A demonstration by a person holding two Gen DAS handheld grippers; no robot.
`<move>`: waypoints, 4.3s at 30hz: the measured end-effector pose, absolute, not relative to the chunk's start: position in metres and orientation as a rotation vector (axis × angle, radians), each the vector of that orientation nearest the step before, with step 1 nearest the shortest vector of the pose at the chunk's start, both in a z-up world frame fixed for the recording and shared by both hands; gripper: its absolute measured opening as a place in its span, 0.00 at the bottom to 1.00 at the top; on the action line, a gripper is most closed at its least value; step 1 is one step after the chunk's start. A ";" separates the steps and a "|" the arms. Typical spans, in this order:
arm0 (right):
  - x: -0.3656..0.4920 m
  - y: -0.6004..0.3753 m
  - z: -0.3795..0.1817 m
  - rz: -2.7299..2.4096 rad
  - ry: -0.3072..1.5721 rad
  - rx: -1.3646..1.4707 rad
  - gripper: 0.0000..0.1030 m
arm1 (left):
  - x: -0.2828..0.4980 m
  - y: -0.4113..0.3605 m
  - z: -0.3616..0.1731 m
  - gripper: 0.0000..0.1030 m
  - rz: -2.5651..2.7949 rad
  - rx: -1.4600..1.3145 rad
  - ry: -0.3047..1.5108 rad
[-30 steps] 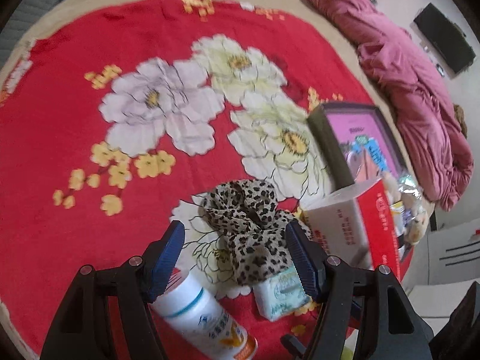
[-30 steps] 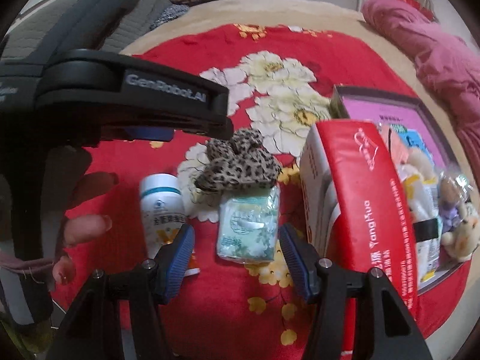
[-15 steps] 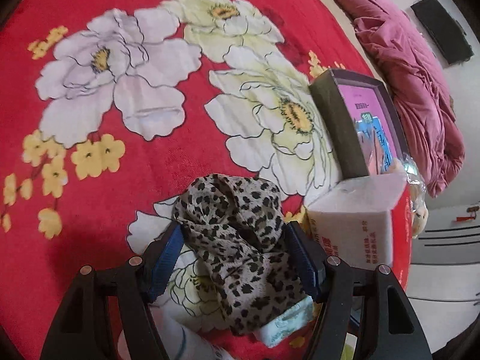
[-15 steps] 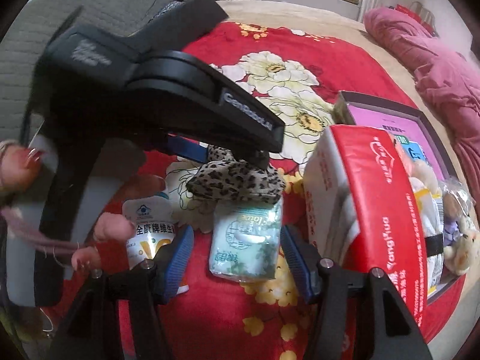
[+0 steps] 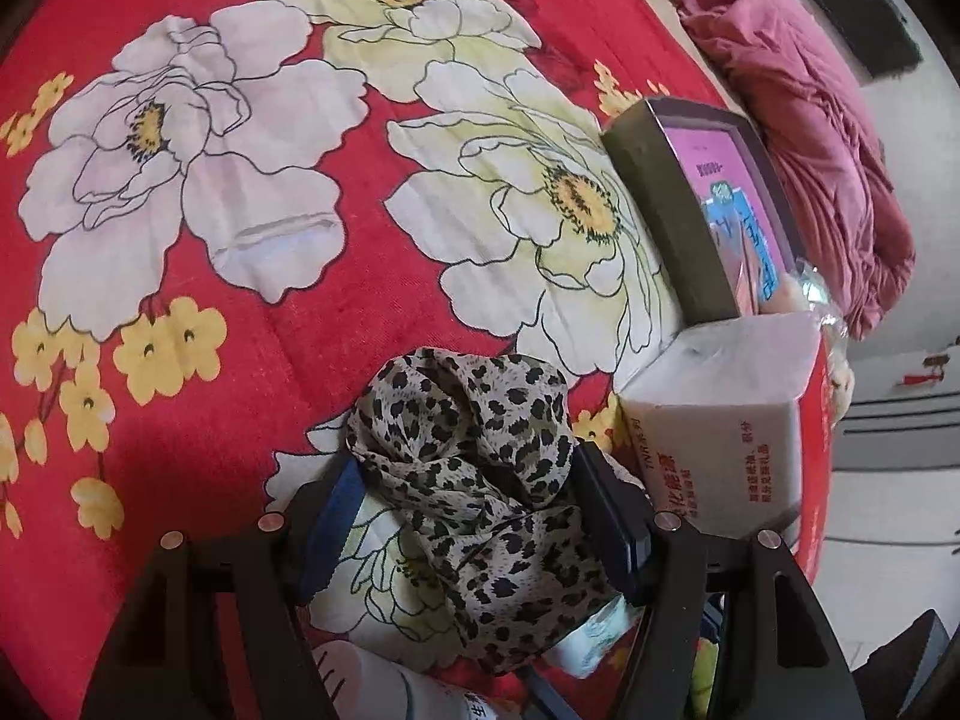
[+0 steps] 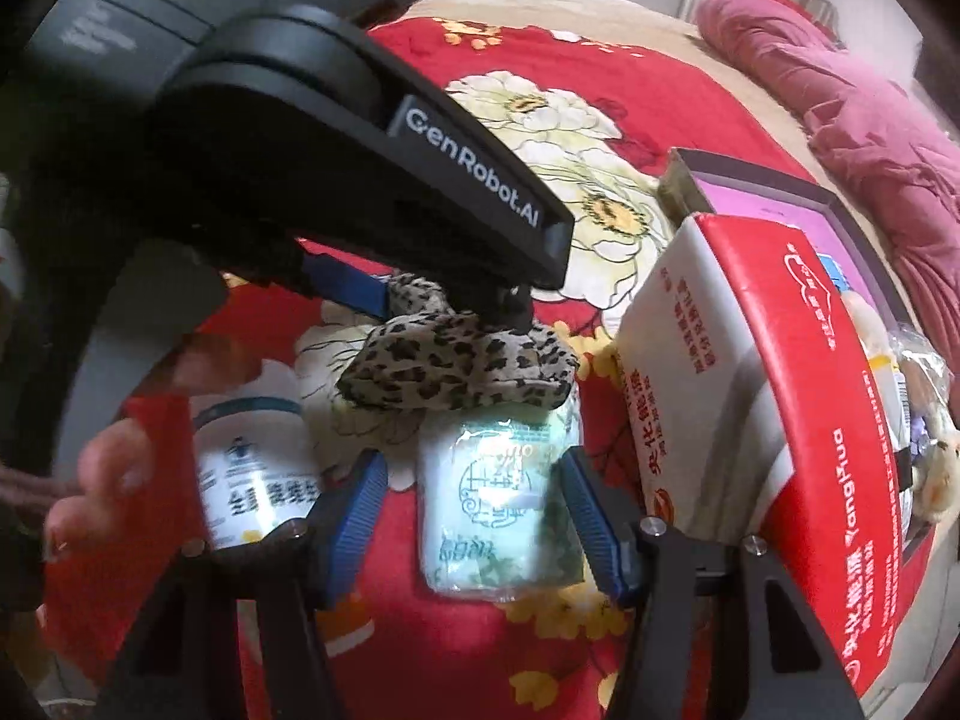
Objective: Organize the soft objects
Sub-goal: 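Grasp the leopard-print cloth with the left tool while the right tool grasps the green-white packet, then lift and carry the leopard cloth and packet over the pink box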
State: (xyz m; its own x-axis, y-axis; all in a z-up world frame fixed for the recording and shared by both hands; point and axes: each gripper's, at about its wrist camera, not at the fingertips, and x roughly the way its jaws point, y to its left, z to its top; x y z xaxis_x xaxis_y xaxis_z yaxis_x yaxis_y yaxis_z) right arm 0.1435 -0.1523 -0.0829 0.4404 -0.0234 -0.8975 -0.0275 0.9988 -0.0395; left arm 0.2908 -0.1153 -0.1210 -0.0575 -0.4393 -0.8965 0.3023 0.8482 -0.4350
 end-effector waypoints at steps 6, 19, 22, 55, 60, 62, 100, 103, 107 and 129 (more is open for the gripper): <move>0.151 -0.144 -0.092 -0.056 1.114 -0.075 0.63 | 0.295 -0.121 -0.124 0.69 -0.623 -0.098 1.518; 0.164 -0.157 -0.098 -0.117 1.100 -0.027 0.42 | 0.295 -0.123 -0.128 0.69 -0.613 -0.090 1.524; 0.163 -0.160 -0.094 -0.106 1.094 -0.027 0.37 | 0.293 -0.127 -0.126 0.63 -0.592 -0.058 1.521; 0.128 -0.175 -0.046 0.041 1.026 0.076 0.33 | 0.254 -0.083 -0.084 0.15 -0.589 -0.259 1.401; 0.123 -0.173 -0.036 0.049 1.013 0.077 0.33 | 0.245 -0.061 -0.065 0.15 -0.512 -0.250 1.343; 0.122 -0.172 -0.030 0.060 1.004 0.081 0.33 | 0.239 -0.053 -0.056 0.15 -0.509 -0.258 1.321; 0.083 -0.324 0.117 0.046 0.715 0.238 0.33 | 0.126 -0.136 0.129 0.15 -0.363 -0.016 0.914; 0.080 -0.346 0.122 0.021 0.701 0.236 0.33 | 0.125 -0.162 0.135 0.15 -0.388 0.006 0.903; 0.076 -0.371 0.125 0.000 0.689 0.231 0.33 | 0.123 -0.194 0.138 0.15 -0.434 0.006 0.891; 0.091 -0.476 0.069 -0.055 0.789 0.198 0.33 | 0.136 -0.325 0.053 0.15 -0.475 0.039 0.989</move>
State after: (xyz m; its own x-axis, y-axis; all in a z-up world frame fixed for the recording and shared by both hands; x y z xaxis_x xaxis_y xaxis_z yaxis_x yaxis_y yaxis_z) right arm 0.0905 -0.4756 0.0689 0.7041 0.0244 -0.7097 0.1235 0.9800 0.1562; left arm 0.1362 -0.3246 0.0525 0.4564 -0.3680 -0.8101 0.4028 0.8973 -0.1806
